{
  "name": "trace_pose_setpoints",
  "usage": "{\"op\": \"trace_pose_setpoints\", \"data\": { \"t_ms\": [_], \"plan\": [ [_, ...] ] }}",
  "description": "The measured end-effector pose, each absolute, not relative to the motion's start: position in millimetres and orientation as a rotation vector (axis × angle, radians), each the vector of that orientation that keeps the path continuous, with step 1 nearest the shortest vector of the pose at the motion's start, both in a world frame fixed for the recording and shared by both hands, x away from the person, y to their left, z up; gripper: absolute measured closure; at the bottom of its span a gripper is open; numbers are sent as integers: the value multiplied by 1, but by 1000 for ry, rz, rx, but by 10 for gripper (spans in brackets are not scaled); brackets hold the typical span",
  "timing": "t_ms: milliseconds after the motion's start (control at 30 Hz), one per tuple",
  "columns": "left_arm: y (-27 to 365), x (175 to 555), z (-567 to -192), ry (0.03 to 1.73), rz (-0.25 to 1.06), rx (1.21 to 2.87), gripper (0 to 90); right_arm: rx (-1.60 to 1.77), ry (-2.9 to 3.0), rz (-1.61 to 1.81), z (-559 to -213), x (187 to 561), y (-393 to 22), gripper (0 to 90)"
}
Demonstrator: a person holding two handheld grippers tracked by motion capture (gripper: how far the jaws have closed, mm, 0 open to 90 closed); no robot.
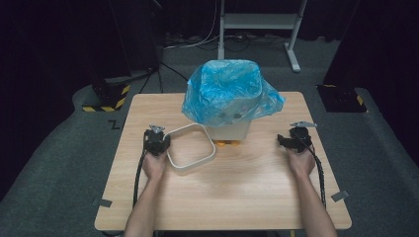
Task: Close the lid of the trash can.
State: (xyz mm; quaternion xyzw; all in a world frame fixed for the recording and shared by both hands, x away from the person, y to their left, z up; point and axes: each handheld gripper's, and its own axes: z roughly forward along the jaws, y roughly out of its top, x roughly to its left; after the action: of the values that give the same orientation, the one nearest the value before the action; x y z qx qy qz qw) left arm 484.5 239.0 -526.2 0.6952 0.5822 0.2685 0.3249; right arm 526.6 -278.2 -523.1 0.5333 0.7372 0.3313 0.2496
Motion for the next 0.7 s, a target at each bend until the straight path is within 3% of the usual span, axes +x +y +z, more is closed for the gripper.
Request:
{"op": "trace_pose_setpoints", "data": {
  "t_ms": [700],
  "plan": [
    [248,479,-521,1528,647,1860,802,1437,2026,907,-523,526,-278,350]
  ]
}}
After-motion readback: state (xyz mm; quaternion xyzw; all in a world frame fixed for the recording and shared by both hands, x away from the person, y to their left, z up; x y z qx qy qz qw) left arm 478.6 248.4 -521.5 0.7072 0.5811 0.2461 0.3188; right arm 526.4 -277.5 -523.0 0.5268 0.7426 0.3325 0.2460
